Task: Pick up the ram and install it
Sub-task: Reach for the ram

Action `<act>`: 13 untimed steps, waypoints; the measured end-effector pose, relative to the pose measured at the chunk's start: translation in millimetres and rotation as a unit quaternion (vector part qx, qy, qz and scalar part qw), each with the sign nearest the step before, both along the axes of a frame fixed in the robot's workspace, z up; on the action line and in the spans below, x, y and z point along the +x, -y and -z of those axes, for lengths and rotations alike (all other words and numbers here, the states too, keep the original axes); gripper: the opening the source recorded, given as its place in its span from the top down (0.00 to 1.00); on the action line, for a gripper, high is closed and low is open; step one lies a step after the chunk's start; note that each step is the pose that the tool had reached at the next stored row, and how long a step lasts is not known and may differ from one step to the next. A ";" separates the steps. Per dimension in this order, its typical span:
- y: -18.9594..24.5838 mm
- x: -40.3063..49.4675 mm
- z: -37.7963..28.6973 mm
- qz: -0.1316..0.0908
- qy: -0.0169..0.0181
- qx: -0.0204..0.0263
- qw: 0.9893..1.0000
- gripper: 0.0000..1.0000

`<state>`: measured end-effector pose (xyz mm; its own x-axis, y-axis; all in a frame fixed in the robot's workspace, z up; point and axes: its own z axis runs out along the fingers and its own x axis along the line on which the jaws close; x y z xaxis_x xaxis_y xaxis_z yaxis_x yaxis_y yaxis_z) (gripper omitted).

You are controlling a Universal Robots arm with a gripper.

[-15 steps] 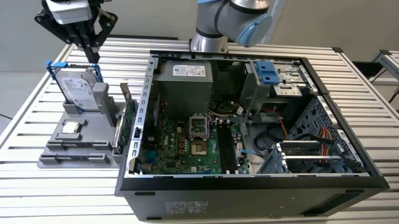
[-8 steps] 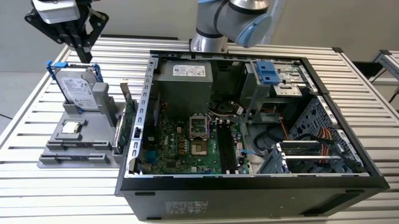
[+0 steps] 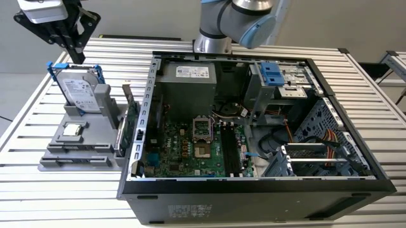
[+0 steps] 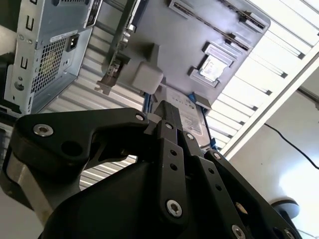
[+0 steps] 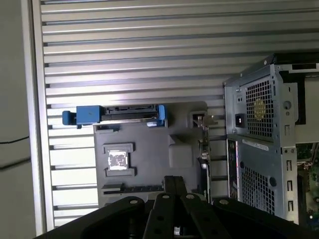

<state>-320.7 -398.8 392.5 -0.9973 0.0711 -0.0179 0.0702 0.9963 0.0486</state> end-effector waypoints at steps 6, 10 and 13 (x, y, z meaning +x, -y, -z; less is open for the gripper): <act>0.0 -12.1 0.0 0.000 0.000 0.000 1.000 1.00; 0.0 -18.9 0.0 0.000 0.000 0.000 1.000 1.00; 0.0 -22.7 0.0 0.000 0.000 0.000 1.000 1.00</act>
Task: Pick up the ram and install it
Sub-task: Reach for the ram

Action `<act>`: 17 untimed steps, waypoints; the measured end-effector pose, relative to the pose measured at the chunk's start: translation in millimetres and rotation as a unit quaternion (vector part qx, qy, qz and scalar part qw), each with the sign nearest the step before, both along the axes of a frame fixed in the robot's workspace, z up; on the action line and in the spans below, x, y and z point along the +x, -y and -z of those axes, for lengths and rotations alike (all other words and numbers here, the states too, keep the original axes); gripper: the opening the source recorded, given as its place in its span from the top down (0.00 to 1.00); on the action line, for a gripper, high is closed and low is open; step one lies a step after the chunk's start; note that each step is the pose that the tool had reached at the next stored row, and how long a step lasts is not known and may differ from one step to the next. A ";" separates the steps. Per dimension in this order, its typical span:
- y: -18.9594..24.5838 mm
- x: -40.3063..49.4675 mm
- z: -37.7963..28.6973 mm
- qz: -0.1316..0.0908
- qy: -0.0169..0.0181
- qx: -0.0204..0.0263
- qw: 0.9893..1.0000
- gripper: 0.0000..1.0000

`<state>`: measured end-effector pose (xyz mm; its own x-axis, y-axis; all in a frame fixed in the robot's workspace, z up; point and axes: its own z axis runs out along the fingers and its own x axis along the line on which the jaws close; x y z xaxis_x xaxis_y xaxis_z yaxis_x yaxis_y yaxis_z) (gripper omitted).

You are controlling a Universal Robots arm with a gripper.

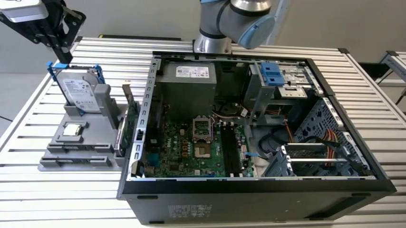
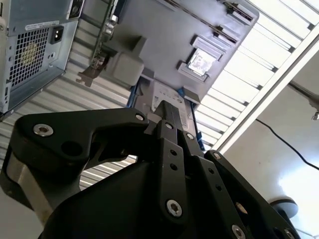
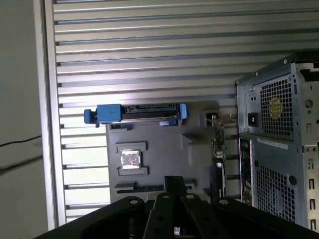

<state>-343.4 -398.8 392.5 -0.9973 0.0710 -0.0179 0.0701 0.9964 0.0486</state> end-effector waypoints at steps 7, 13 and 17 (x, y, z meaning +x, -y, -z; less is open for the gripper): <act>0.0 -9.0 0.0 -0.005 0.000 0.000 1.000 1.00; 0.0 -10.8 0.0 -0.030 0.000 0.000 1.000 1.00; 0.0 -10.8 0.0 -0.031 0.000 0.000 1.000 1.00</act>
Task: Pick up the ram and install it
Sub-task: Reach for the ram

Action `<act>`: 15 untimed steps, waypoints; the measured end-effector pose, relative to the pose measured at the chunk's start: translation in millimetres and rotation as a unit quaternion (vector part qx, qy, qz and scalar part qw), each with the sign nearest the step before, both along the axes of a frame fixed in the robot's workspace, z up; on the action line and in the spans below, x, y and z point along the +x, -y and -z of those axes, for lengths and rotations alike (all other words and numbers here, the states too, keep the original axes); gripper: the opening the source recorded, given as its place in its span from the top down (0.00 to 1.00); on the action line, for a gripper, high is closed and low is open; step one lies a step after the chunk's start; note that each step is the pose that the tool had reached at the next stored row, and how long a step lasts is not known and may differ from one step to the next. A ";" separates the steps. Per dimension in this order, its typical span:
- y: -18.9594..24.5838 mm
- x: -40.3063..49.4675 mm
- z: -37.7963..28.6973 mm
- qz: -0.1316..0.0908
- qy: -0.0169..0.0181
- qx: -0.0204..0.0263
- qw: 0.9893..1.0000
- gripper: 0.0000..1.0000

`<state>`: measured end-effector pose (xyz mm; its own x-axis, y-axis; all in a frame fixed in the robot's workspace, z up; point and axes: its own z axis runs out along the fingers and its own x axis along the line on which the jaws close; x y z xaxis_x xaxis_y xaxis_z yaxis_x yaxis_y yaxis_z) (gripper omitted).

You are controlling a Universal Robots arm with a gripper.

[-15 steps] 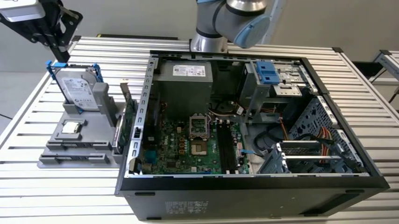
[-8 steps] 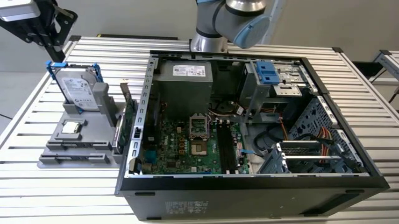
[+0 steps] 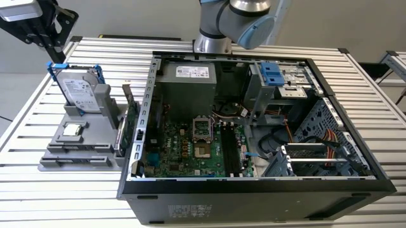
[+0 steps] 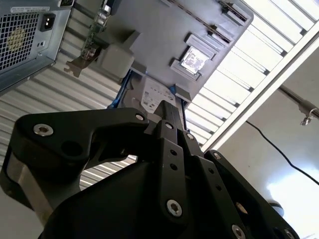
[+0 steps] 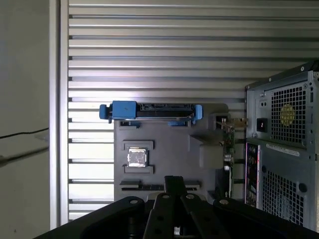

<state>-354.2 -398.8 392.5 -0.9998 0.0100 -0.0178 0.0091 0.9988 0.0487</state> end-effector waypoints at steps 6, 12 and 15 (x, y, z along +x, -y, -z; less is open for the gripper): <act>0.9 0.4 -0.1 0.000 0.000 0.000 1.000 1.00; 5.0 2.5 0.0 0.000 0.000 0.000 1.000 1.00; 7.4 3.7 0.0 0.000 0.000 0.000 1.000 1.00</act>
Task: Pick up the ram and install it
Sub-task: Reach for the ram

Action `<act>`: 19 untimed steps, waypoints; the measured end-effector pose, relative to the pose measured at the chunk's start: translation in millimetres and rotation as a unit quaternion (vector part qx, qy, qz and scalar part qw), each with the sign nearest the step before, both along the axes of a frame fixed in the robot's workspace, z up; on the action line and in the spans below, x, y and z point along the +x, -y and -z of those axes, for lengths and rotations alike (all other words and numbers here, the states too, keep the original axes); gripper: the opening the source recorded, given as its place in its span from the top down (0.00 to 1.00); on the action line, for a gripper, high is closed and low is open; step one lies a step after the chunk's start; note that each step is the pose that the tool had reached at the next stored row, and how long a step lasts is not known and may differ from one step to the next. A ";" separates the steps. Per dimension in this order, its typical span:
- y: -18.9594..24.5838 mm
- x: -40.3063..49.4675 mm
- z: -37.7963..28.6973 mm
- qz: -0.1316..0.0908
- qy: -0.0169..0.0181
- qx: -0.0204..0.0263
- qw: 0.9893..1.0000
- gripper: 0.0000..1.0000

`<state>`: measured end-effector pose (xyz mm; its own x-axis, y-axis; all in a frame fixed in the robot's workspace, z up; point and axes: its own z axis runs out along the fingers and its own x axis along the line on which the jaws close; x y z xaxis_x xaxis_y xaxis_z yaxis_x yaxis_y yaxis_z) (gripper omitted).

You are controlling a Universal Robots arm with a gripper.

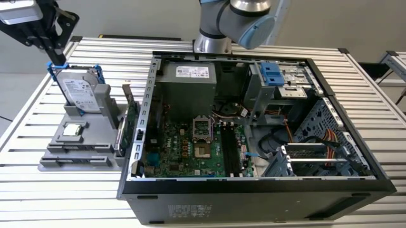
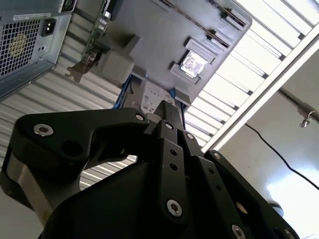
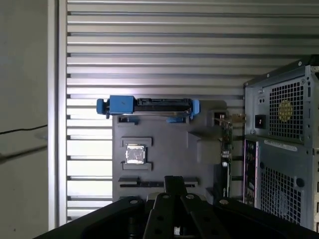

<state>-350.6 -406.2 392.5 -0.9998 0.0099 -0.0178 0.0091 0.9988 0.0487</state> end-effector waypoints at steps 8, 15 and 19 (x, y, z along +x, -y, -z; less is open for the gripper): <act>4.4 1.6 0.1 0.000 0.000 0.000 1.000 1.00; 7.9 2.7 0.1 0.000 0.000 0.000 1.000 1.00; 10.0 3.3 0.1 0.000 0.000 0.000 1.000 1.00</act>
<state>-347.2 -416.2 392.4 -0.9998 0.0099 -0.0178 0.0090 0.9988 0.0486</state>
